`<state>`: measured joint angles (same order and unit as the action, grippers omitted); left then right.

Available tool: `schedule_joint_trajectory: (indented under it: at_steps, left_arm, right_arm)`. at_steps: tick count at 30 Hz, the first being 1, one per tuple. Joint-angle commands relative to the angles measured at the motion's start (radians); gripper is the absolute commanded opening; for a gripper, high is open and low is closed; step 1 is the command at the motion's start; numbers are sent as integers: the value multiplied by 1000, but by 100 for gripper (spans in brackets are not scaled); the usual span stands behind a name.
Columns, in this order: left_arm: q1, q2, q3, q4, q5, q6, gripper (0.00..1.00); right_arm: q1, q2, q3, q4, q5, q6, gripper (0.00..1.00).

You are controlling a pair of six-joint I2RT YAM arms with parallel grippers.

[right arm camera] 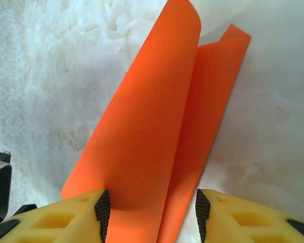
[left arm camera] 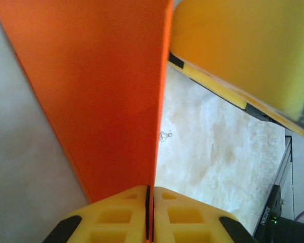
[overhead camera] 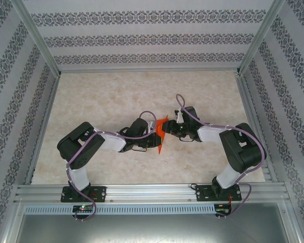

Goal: Fold a paper plane with a square sheet of paper (fold left side to right side)
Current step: Fold the wing for the fifth time at the center of the table.

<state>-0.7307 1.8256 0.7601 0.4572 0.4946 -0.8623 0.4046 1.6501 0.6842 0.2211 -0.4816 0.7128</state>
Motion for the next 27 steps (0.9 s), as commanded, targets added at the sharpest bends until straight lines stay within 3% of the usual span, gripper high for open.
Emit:
schedule_joint_trajectory:
  at_steps: [1, 18, 27]
  left_arm:
    - [11, 15, 22, 37, 10, -12, 13]
    - [13, -26, 12, 12, -14, -2, 29]
    - [62, -116, -25, 9, -8, -13, 51]
  right_arm:
    - [17, 25, 36, -11, 27, 13, 50]
    - [20, 109, 67, -113, 58, 13, 49]
    - [20, 114, 67, -117, 62, 11, 49]
